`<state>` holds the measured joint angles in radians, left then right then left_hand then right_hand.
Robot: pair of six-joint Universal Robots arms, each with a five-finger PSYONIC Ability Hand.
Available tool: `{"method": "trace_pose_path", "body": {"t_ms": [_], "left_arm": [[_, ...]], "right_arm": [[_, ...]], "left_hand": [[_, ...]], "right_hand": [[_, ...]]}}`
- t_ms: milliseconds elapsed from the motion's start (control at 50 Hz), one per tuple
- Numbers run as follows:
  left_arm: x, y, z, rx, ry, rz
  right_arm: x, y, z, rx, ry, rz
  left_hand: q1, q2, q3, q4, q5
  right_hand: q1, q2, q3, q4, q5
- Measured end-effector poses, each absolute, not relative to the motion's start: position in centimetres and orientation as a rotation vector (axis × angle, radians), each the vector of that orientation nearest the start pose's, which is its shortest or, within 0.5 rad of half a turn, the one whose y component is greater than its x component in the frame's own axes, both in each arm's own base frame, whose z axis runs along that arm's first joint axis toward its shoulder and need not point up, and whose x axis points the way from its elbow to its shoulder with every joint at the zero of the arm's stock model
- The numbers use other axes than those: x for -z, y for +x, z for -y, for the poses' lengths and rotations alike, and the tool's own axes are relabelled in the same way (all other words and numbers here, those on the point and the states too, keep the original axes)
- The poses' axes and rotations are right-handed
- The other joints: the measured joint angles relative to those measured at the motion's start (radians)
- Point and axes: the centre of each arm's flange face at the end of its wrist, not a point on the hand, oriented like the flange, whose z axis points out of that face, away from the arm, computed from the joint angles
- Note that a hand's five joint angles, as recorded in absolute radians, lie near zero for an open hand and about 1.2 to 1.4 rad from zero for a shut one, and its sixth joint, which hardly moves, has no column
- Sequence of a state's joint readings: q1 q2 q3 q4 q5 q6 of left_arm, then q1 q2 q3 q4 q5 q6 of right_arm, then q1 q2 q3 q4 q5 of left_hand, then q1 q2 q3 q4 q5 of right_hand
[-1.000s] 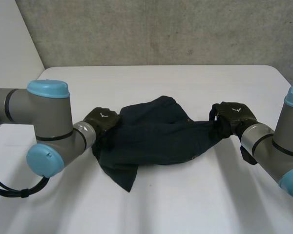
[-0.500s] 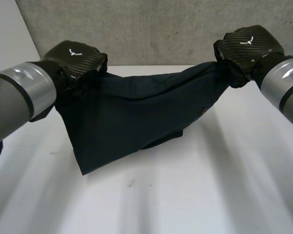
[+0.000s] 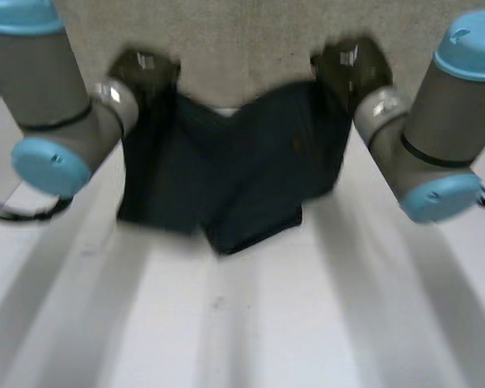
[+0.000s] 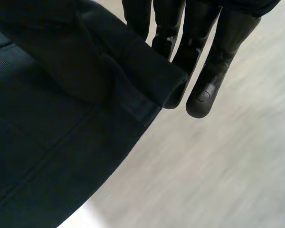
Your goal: Fold the shorts.
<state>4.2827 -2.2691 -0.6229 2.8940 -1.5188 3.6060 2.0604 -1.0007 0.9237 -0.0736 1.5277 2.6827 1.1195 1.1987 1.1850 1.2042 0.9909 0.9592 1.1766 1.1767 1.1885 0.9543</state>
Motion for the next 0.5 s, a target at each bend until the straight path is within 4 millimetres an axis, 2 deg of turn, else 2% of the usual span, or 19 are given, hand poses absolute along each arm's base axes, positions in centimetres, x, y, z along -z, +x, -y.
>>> {"method": "trace_pose_path", "body": {"t_ms": [60,80,120,180,220,280,320,400,420,500], "left_arm": [[-35.9,-32.2,36.8,2.51,0.876,-1.642],[-36.9,-32.2,36.7,2.555,0.849,-1.58],[-40.2,-32.3,36.0,2.684,0.758,-1.397],[-42.5,-31.9,34.8,2.776,0.684,-1.274],[-42.6,-31.7,34.2,2.798,0.667,-1.263],[-41.0,-31.3,33.6,2.785,0.679,-1.331],[-38.8,-31.0,33.4,2.741,0.71,-1.423],[-32.7,-30.2,32.7,2.582,0.802,-1.662],[-31.5,-30.1,32.5,2.548,0.819,-1.705],[-25.4,-29.1,30.9,2.355,0.914,-1.923]], "right_arm": [[-34.9,33.9,34.3,2.602,-0.717,-1.417],[-35.8,33.9,34.3,2.639,-0.67,-1.348],[-38.6,33.7,34.1,2.731,-0.533,-1.132],[-40.4,33.3,33.5,2.772,-0.438,-0.973],[-40.6,33.2,33.3,2.772,-0.423,-0.949],[-39.1,33.1,33.1,2.736,-0.448,-1.01],[-37.3,33.0,33.1,2.694,-0.49,-1.106],[-32.4,32.6,32.9,2.563,-0.603,-1.371],[-31.9,32.6,32.9,2.547,-0.615,-1.397],[-25.7,31.8,31.6,2.336,-0.756,-1.707]], "left_hand": [[0.0,0.0,0.0,0.0,0.0],[0.0,0.0,0.0,0.0,0.0],[0.0,0.0,0.0,0.0,0.0],[0.0,0.0,0.0,0.0,0.0],[0.0,0.0,0.0,0.0,0.0],[0.0,0.0,0.0,0.0,0.0],[0.0,0.0,0.0,0.0,0.0],[0.0,0.0,0.0,0.001,0.0],[0.0,0.001,0.0,0.001,0.0],[0.0,0.001,0.0,0.003,0.0]], "right_hand": [[0.0,0.0,0.004,0.0,0.0],[0.0,0.0,0.004,0.0,0.0],[0.0,0.0,0.004,0.001,0.0],[0.003,0.0,0.005,0.001,0.007],[0.005,0.0,0.009,0.001,0.023],[0.005,0.0,0.01,0.001,0.025],[0.005,0.0,0.01,0.001,0.025],[0.005,0.0,0.01,0.001,0.025],[0.005,0.0,0.01,0.001,0.025],[0.005,0.0,0.01,0.001,0.025]]}}
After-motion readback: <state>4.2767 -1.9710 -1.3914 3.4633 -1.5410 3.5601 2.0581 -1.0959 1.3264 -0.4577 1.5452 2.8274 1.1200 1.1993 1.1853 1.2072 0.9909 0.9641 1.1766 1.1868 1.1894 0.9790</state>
